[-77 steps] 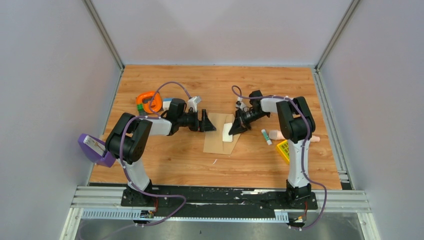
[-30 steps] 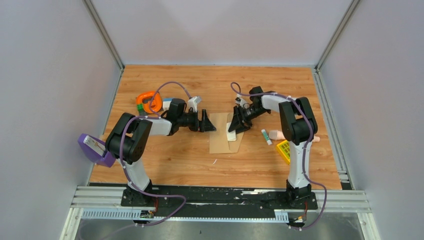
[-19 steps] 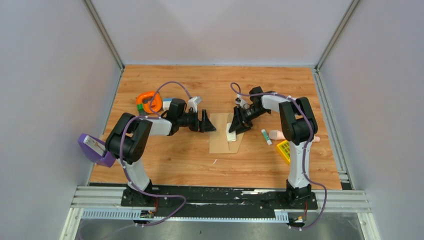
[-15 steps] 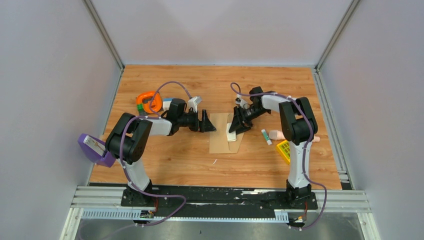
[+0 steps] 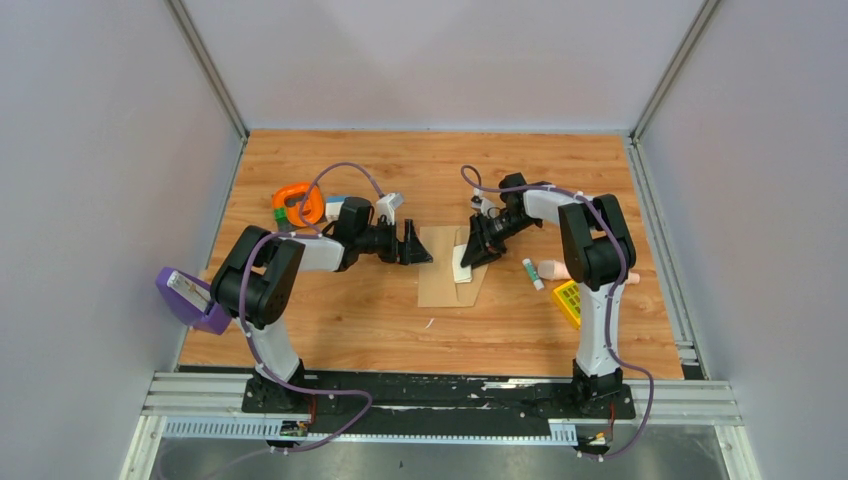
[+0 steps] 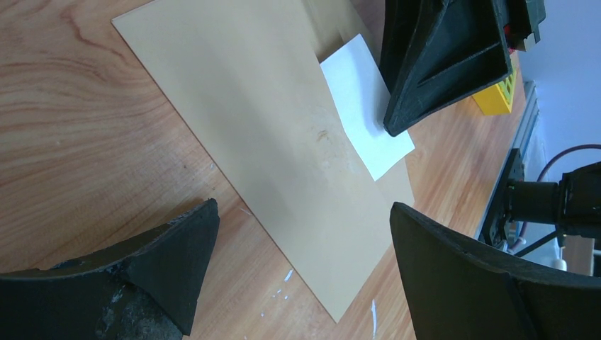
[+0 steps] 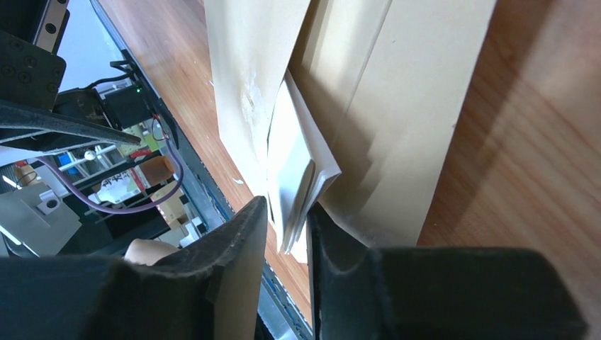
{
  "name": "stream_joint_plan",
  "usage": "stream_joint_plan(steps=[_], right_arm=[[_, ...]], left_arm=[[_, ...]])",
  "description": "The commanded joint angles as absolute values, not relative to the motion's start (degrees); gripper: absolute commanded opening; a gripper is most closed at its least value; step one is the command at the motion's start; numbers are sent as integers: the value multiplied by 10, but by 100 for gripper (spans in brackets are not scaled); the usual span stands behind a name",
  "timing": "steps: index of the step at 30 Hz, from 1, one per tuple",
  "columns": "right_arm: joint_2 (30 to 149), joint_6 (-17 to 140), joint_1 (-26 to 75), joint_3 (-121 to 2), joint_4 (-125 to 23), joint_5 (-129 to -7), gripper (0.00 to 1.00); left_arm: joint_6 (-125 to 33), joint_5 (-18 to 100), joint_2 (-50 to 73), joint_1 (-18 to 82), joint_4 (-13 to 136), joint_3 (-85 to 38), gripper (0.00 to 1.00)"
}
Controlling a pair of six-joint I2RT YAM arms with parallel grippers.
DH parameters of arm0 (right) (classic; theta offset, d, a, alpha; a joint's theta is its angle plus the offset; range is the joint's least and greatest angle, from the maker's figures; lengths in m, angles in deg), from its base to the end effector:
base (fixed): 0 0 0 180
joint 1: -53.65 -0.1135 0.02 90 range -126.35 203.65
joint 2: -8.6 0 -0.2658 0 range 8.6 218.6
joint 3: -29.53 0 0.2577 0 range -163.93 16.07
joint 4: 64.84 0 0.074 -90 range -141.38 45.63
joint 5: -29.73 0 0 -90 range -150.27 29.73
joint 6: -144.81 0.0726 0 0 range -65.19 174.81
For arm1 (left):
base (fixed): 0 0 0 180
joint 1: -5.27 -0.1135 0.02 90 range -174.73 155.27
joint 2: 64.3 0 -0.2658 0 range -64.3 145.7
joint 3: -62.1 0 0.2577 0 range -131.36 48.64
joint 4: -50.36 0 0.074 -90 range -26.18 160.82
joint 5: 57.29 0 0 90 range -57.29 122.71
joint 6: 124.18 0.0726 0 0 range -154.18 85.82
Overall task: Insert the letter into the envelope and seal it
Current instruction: Place the letter in the envelope.
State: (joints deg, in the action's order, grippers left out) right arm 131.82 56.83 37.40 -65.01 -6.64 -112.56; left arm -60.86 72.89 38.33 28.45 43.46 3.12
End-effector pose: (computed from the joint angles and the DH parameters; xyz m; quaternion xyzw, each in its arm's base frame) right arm 0.3662 0.1666 0.0940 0.1231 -0.8890 -0.4388 0.0458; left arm 0.3201 -0.1880 0.1175 0.1282 0.8439 -0.4559 0.2522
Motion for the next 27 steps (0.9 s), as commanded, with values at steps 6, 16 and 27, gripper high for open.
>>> stream_joint_plan(steps=[6, 16, 27], right_arm=[[1297, 559, 377, -665, -65, -1133, 10], [1312, 566, 371, -667, -69, -1146, 6], [1315, 584, 364, -662, -88, -1137, 5]], left_arm=[[-599, 713, 371, 286, 452, 38, 100], [-603, 715, 372, 286, 450, 38, 100], [-603, 715, 370, 286, 452, 38, 100]])
